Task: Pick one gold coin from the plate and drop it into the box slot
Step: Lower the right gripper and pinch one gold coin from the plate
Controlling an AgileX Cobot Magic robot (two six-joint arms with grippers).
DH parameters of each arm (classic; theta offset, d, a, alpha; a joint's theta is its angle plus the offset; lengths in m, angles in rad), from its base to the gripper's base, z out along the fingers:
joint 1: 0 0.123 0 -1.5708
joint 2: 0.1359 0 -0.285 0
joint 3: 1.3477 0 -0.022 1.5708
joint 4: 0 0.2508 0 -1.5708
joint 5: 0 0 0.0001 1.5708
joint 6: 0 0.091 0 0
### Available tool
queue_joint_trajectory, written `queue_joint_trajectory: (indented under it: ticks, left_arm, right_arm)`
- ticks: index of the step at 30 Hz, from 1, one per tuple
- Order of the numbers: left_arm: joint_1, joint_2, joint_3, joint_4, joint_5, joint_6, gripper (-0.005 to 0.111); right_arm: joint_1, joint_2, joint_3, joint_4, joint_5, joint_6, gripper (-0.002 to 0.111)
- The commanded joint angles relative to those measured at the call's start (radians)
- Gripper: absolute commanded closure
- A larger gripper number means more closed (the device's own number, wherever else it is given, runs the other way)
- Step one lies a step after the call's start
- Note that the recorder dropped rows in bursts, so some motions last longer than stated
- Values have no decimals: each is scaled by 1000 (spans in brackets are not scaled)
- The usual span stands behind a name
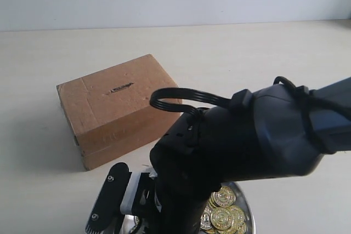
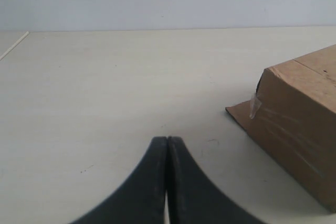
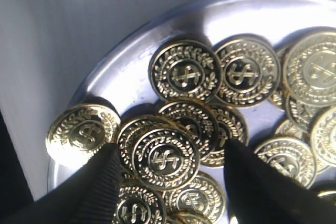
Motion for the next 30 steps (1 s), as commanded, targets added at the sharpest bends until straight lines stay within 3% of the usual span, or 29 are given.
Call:
queue_joint_trajectory:
  ticks: [1,19,27,30]
  left_arm:
    - [3,-4,4,-11,-9,0,107]
    - [3,-4,4,-11,-9,0,107]
    - [3,-4,4,-11,-9,0,107]
    - [3,-4,4,-11,-9,0,107]
  right_arm:
    - [-6,15,-5,2,-10,16,54]
    - [-6,32,-5,1,-12,16,55]
    - [-6,32,-5,1,-12,16,81]
    - [-6,32,-5,1,-12,16,82]
